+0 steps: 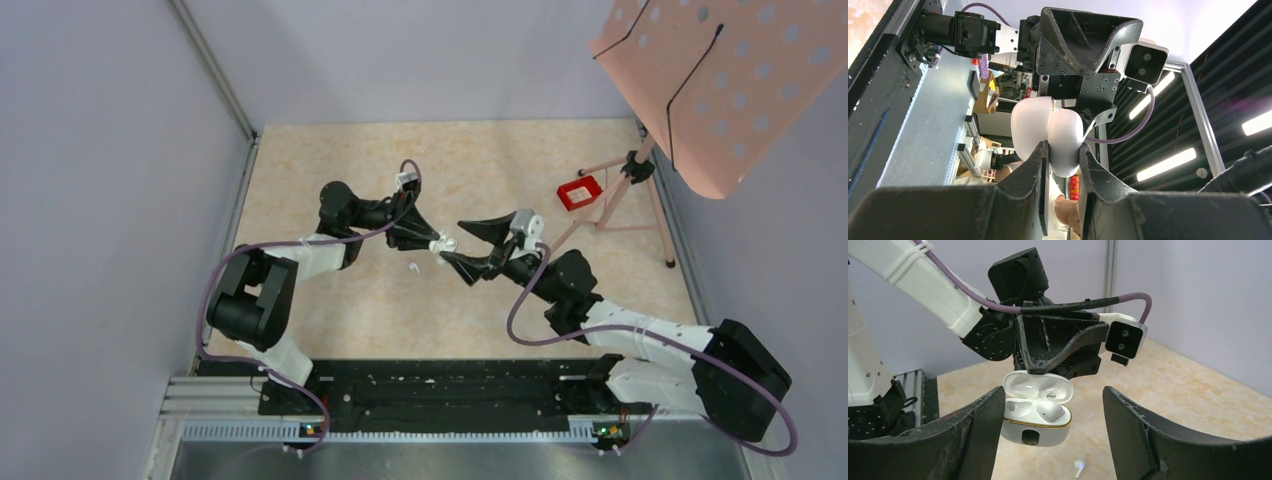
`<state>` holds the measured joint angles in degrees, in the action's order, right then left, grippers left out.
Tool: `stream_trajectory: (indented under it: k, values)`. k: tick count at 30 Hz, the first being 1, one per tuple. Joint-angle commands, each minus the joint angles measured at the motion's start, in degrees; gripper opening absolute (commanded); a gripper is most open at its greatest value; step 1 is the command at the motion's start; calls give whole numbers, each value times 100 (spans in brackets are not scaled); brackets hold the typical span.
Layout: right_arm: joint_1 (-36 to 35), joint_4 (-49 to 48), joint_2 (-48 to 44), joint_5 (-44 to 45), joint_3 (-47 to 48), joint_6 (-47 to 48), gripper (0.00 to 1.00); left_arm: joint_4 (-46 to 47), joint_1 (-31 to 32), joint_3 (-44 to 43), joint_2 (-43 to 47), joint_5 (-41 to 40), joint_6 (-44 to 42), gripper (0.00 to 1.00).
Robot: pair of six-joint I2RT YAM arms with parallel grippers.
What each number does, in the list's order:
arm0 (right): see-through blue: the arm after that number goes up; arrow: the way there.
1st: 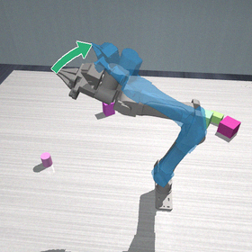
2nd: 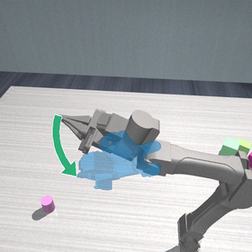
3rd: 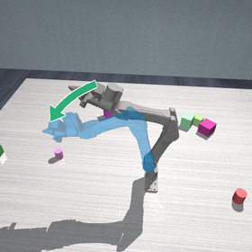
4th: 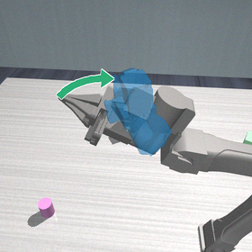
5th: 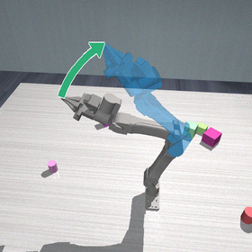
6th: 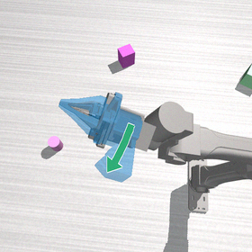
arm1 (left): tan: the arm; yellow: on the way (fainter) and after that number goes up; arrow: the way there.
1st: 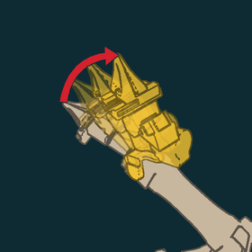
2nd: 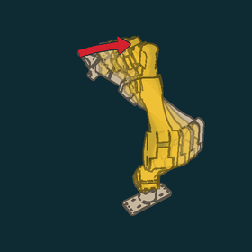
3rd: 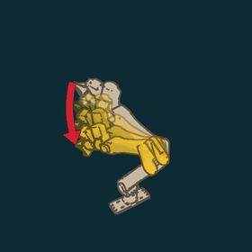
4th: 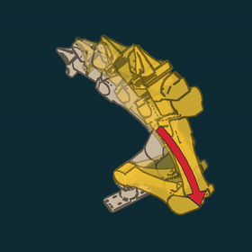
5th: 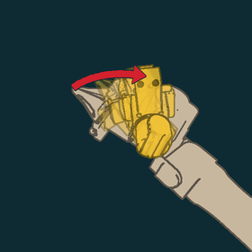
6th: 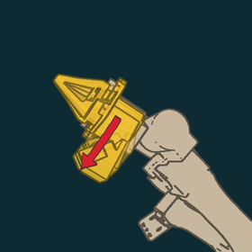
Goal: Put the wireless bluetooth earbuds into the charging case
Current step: Move the left earbud to the center of the board.
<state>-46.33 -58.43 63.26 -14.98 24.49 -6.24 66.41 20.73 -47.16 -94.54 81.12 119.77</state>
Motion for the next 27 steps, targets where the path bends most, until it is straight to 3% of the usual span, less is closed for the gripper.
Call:
stream_trajectory:
  k: [1,9,14,18,21,25,27]
  values:
    - [18,362,-325,182,338,-106,72,283,19,-124,59,-145,71,0]
    - [75,870,-860,654,523,-296,81,-279,23,-37,147,-126,-438,0]
    - [164,1322,-1074,895,610,-514,85,-1323,20,-92,330,-122,-1245,0]
    - [269,1633,-1104,1205,629,-704,85,-2668,27,-300,499,-112,-2218,0]
    - [403,2206,-998,1447,759,-1082,82,-4669,15,-660,653,-187,-3731,0]
    - [546,3375,-669,1831,1156,-1557,73,-9475,-193,-2014,555,-731,-7408,0]
    - [567,3875,-474,1888,1375,-1647,72,-11087,-450,-2377,458,-1152,-8682,0]
